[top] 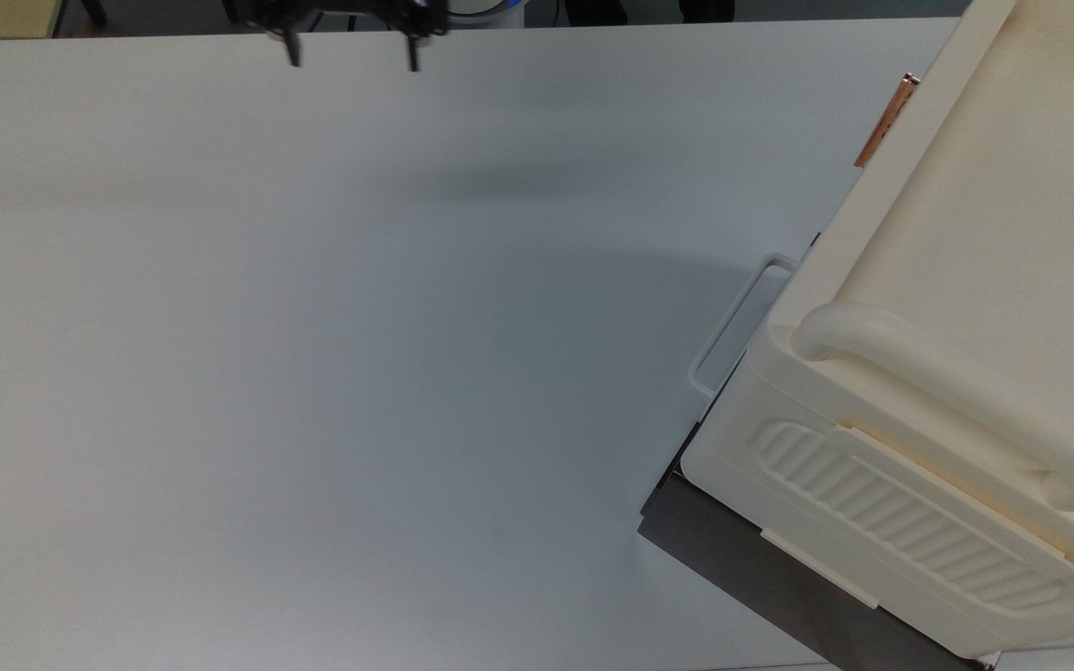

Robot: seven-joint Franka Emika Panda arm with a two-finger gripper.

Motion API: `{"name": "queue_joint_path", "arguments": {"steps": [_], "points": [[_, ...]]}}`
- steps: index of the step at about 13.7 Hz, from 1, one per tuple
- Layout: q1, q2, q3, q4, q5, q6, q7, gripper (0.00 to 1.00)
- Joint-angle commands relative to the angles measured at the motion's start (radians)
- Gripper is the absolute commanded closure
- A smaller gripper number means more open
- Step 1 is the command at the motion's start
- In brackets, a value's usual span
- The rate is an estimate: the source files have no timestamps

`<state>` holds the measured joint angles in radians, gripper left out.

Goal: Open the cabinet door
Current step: 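Move the gripper to the orange handle strip on the cabinet door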

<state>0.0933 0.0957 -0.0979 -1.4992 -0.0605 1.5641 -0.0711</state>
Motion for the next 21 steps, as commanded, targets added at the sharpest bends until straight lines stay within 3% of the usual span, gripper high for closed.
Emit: {"name": "queue_joint_path", "arguments": {"steps": [1, 5, 8, 9, 12, 16, 19, 21], "points": [[0.133, 0.001, -0.005, 0.013, 0.048, 0.04, -0.006, 0.0], [0.262, 0.033, -0.003, 0.072, 0.099, 0.091, -0.006, 0.0], [0.385, 0.071, -0.002, 0.074, 0.117, 0.316, -0.028, 0.0], [0.411, 0.09, 0.007, 0.074, 0.117, 0.376, -0.102, 0.0], [0.411, 0.13, 0.075, 0.086, 0.119, 0.464, -0.179, 0.01], [0.411, 0.168, 0.118, 0.12, 0.132, 0.468, -0.213, 0.09], [0.413, 0.174, 0.124, 0.132, 0.148, 0.468, -0.257, 0.31], [0.411, 0.171, 0.127, 0.134, 0.16, 0.467, -0.266, 0.38]]}}
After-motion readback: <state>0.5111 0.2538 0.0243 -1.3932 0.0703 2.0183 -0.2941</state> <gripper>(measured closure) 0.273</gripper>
